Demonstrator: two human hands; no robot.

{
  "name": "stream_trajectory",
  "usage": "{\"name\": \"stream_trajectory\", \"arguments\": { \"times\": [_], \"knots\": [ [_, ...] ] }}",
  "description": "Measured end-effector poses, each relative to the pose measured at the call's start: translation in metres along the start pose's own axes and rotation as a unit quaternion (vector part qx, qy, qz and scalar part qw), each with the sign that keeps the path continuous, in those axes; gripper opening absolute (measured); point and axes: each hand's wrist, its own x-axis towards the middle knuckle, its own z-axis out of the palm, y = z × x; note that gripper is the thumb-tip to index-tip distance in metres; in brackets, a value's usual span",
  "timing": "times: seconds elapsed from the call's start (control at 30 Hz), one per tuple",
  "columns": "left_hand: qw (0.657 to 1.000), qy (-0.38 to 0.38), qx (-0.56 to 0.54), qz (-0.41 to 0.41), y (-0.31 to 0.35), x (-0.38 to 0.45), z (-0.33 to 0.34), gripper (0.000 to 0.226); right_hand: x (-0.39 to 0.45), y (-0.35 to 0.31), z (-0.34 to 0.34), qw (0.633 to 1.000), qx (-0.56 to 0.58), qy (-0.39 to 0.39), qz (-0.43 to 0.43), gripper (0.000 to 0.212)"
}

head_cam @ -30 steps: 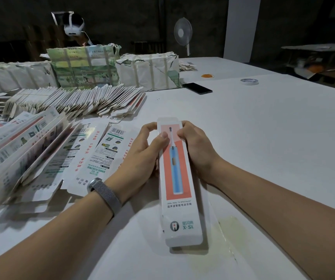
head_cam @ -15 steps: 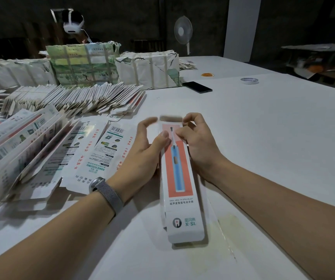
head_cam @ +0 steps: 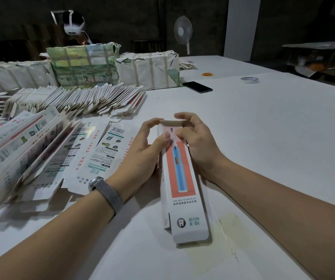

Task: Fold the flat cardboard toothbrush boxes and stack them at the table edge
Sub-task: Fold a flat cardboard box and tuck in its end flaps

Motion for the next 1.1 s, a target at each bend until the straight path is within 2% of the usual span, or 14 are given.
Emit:
{"name": "stream_trajectory", "arguments": {
  "times": [0.1,0.37,0.6,0.8,1.1],
  "knots": [
    [1.0,0.001,0.008,0.0,-0.0002,-0.0007,-0.001,0.023,-0.0004,0.0002,0.0003,1.0,-0.016,-0.01,-0.005,0.017],
    [1.0,0.002,0.024,-0.003,-0.0022,0.0021,0.0004,0.028,0.0024,0.0013,0.0006,1.0,0.004,-0.006,0.023,0.01],
    [0.999,-0.029,0.043,-0.001,-0.0024,0.0011,-0.0018,0.046,0.005,0.0018,-0.0002,0.999,0.027,0.024,0.032,0.029],
    [0.998,-0.021,0.059,-0.006,-0.0024,0.0014,-0.002,0.035,0.0035,0.0017,0.0025,0.999,-0.019,0.021,0.023,0.022],
    [0.998,-0.028,0.064,-0.007,-0.0008,0.0006,-0.0018,0.03,0.0034,0.0019,0.0013,0.999,-0.009,0.012,0.034,0.022]
  ]
}}
